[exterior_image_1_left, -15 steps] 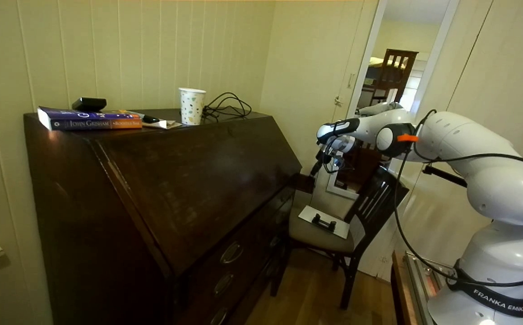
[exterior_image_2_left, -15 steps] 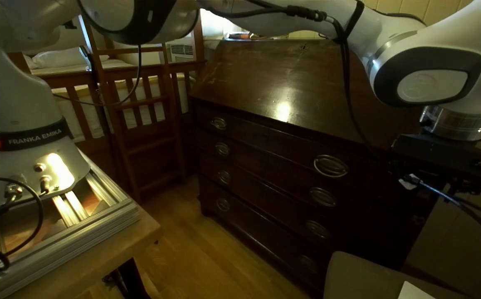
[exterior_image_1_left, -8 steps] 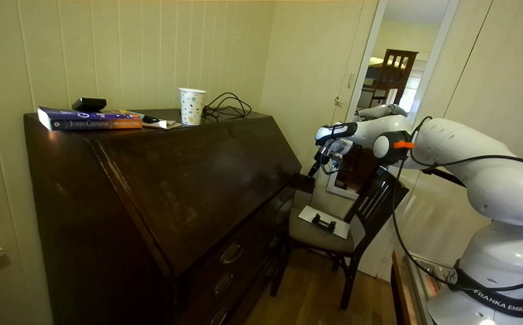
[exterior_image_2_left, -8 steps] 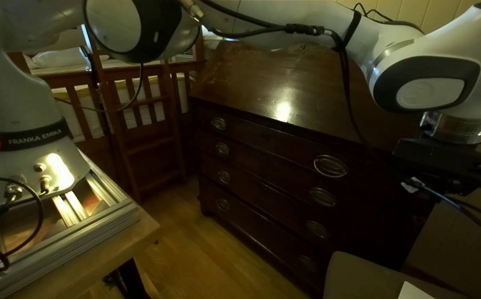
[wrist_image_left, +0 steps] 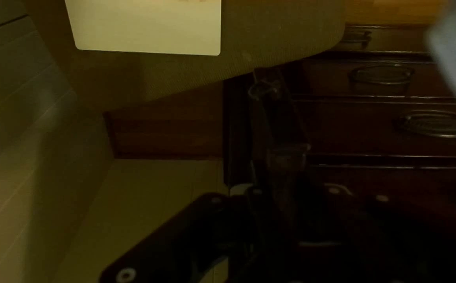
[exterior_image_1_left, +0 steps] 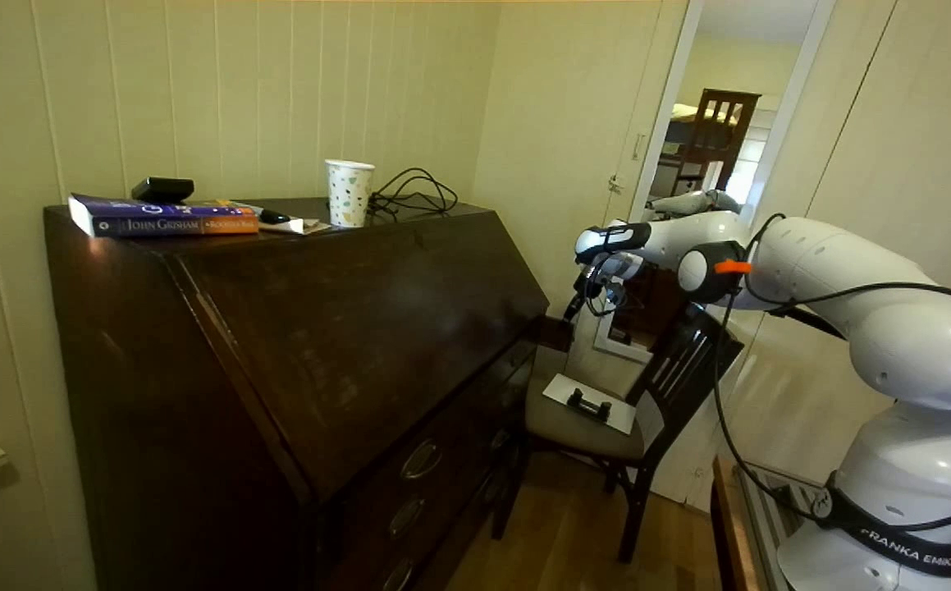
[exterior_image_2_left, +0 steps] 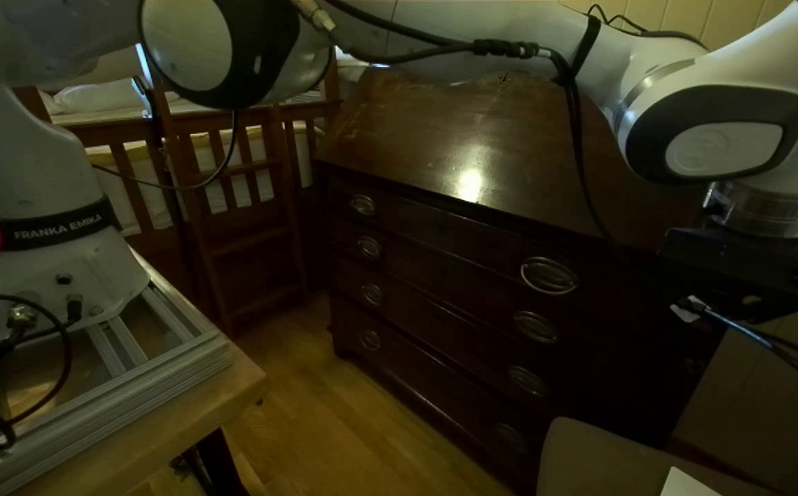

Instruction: Pull out the right board

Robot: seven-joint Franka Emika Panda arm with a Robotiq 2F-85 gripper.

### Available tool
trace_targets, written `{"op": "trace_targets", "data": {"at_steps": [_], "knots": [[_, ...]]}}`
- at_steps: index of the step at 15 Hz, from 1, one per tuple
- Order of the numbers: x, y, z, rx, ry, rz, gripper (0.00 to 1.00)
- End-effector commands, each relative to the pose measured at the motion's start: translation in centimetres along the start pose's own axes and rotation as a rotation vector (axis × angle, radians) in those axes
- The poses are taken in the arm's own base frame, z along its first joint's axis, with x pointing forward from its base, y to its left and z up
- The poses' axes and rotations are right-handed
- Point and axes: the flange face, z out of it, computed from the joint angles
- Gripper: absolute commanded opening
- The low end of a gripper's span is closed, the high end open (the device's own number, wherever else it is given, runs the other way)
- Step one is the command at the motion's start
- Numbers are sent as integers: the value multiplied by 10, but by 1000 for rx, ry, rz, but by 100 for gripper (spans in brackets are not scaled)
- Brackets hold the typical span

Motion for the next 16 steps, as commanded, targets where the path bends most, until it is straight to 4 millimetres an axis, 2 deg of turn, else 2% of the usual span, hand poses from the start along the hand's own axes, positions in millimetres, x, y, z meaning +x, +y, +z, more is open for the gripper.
{"op": "trace_targets", "data": {"at_steps": [1,10,16], "knots": [[-17,12,2,-57,-66,17,6],[-75,43,-4,-79,-159,34,6],[-90,48,-6,-66,-190,43,6]]}}
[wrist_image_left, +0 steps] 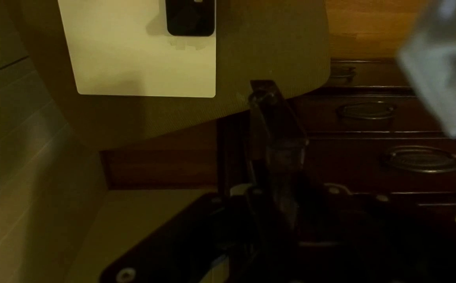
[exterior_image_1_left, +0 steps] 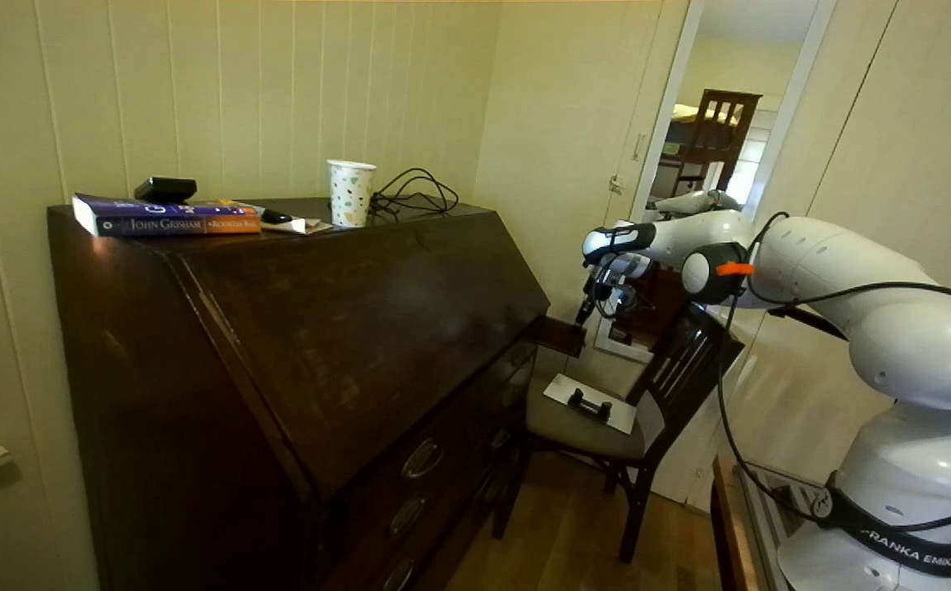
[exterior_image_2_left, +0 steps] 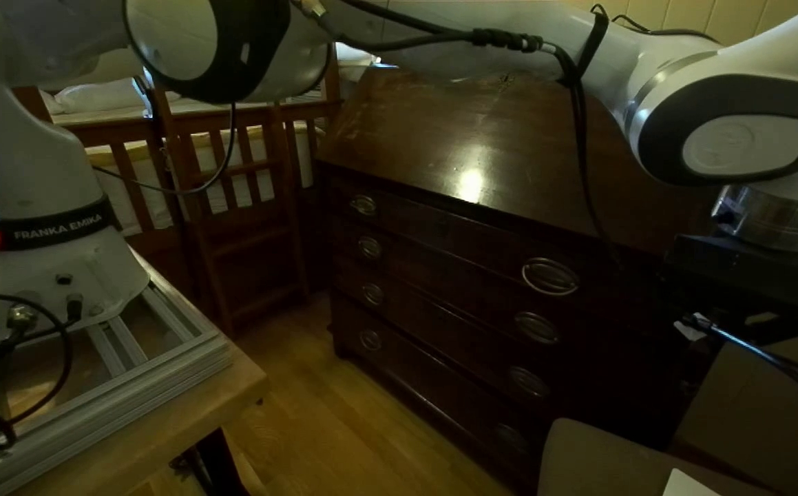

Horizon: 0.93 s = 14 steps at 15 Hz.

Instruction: Pull out the right board

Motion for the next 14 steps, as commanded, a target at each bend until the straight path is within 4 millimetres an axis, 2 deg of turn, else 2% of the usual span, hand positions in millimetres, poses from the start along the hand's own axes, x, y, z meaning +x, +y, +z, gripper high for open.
{"op": "trace_targets", "data": {"at_steps": [1,2,4,8,10,14], "knots": [[-64,39,2,-95,-108,39,6],[-65,39,2,-94,-106,46,48],[-71,43,0,-101,-111,67,54],[-94,56,-11,-77,-66,90,82],[-99,57,-15,-44,-46,96,96],[-114,59,-23,23,-24,76,100]]}}
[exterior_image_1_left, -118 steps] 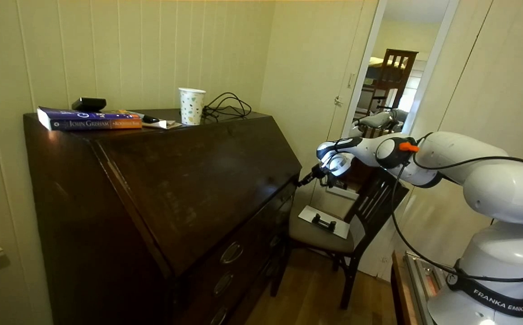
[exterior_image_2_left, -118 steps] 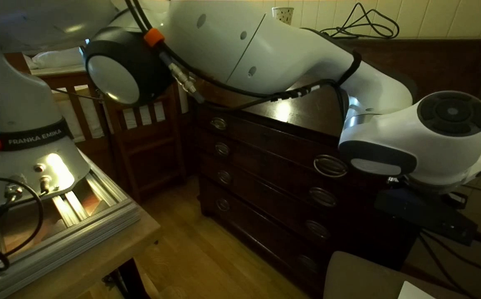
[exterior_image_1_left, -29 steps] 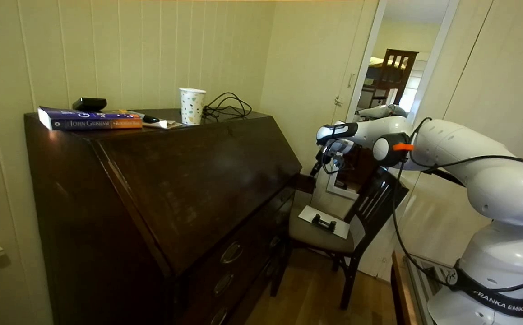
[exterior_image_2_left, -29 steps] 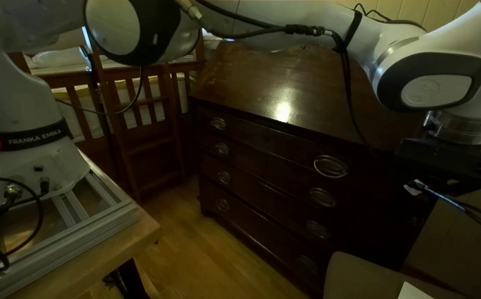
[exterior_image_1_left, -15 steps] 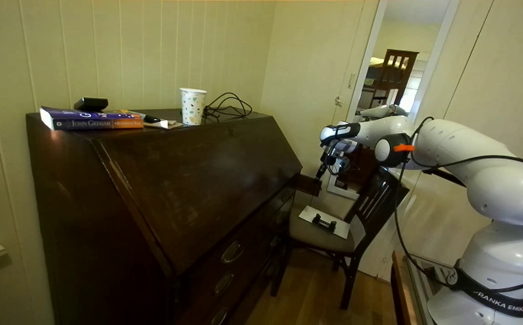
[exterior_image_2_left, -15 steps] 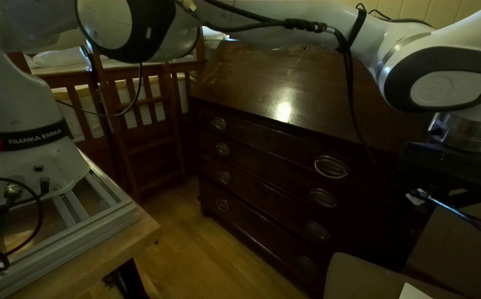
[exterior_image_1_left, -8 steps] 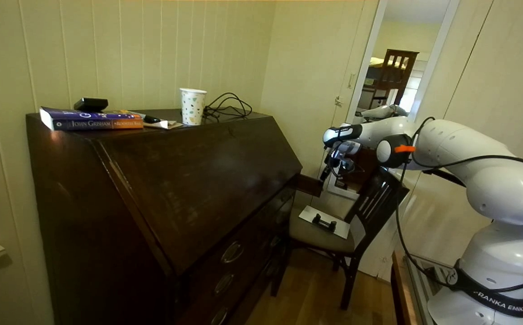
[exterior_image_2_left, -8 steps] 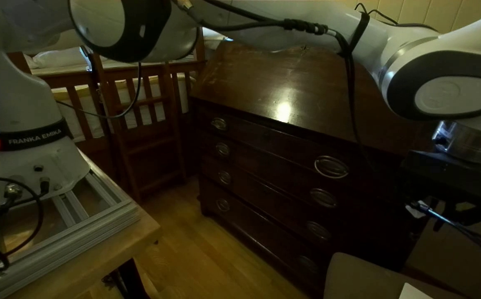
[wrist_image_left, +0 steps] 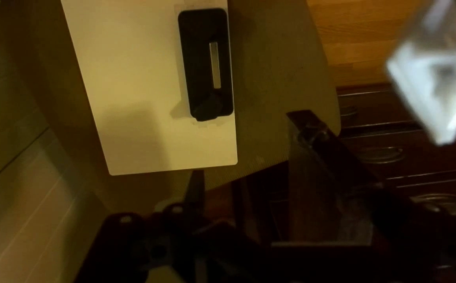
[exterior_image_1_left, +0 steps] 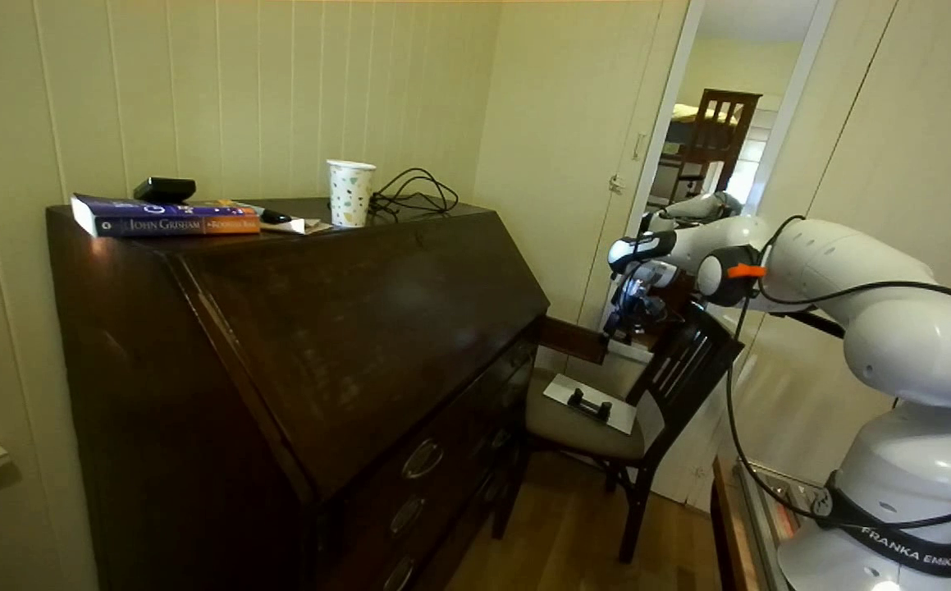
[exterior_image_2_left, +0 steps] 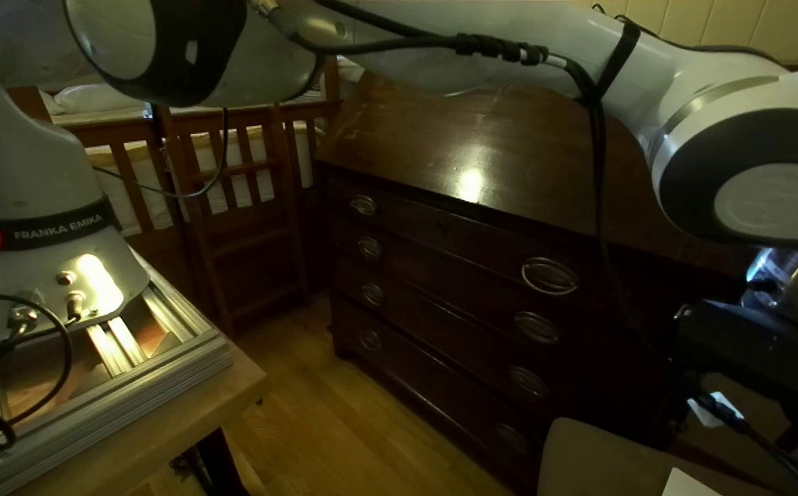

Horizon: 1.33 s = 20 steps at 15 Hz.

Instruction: Pull out the right board

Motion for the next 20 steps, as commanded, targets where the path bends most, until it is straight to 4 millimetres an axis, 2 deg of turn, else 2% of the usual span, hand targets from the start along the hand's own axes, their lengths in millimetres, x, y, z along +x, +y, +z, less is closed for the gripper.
{"op": "trace_targets", "data": {"at_steps": [1,5,12,15,20], "knots": [[-27,21,-30,4,33,-38,100],[-9,12,-49,25,90,-90,100],[12,4,-83,-11,87,-146,100],[25,-7,-76,-19,76,-139,100],[53,-35,-38,-48,140,-17,100]]}}
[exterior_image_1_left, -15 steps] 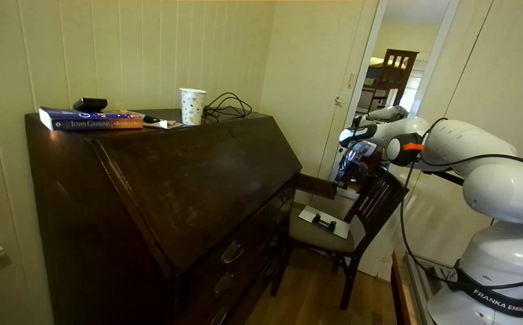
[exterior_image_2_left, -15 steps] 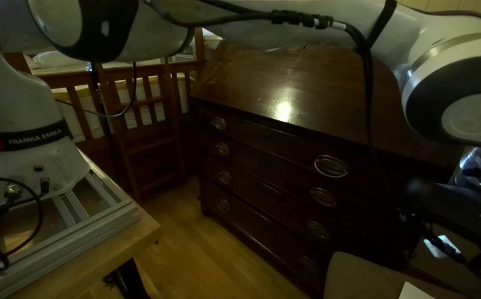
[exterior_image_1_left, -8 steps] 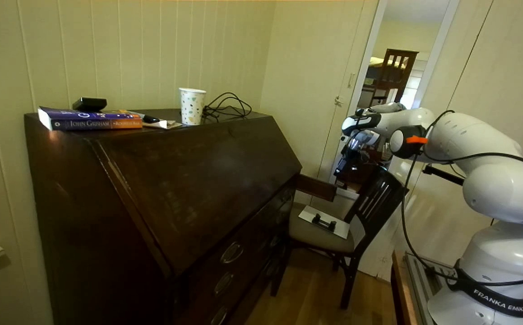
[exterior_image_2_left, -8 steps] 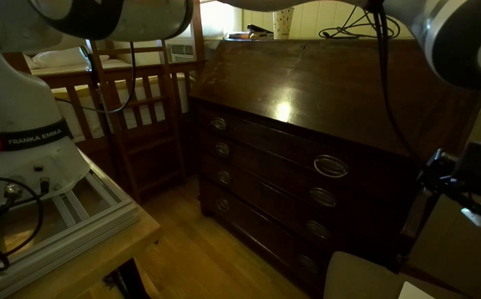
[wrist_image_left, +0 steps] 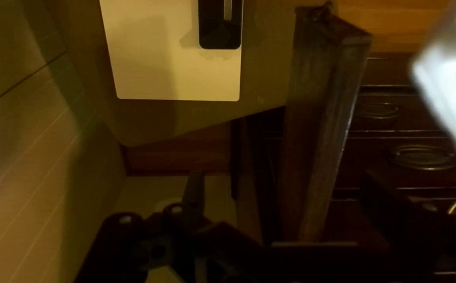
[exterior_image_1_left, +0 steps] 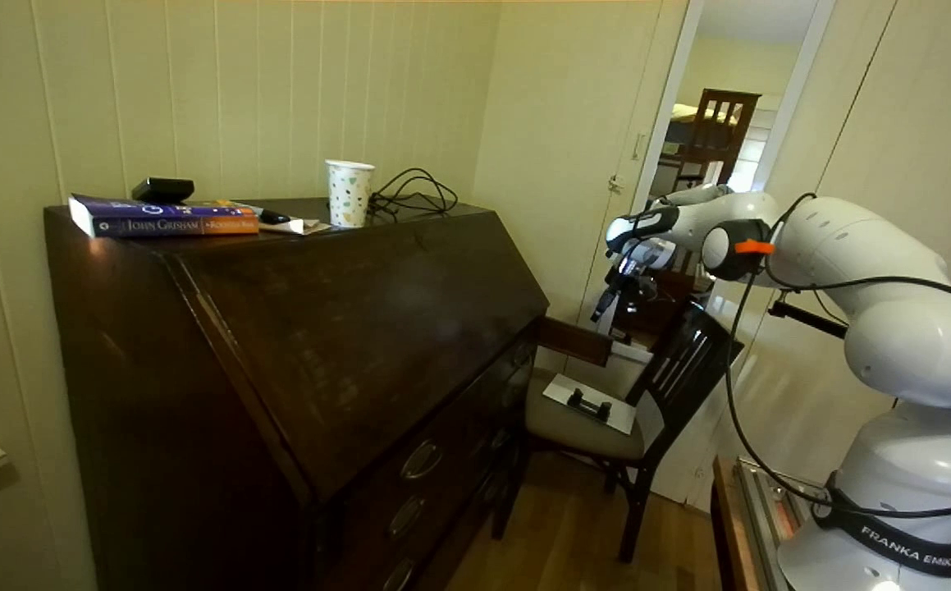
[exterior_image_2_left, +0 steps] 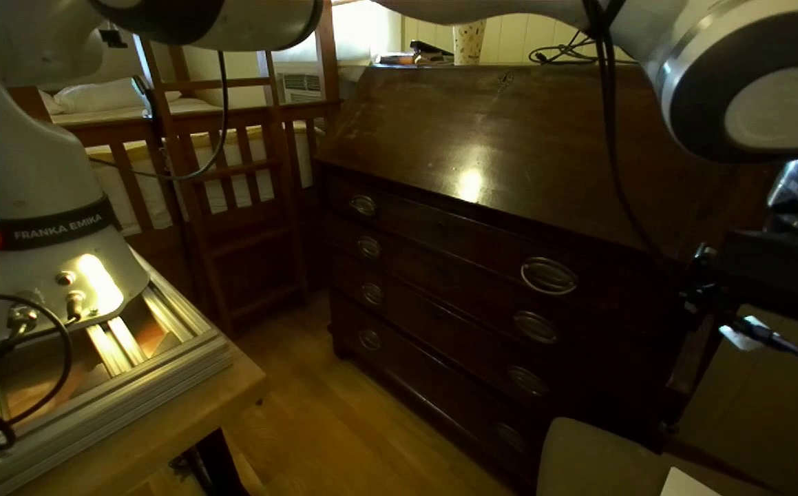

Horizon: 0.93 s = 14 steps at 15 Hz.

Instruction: Pull out the right board

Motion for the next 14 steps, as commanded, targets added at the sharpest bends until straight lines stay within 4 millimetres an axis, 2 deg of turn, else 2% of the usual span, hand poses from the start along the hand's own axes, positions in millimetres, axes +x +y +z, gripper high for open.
{"op": "trace_targets", "data": {"at_steps": [1,2,3,6,11,14], "knots": [[18,-25,13,-18,52,78,100],[24,-31,15,-33,75,76,100],[19,-18,25,-35,43,47,100],[28,-28,26,-43,60,52,100],[31,-35,50,-63,-75,-50,100],[42,-41,62,-79,-75,-76,100]]}}
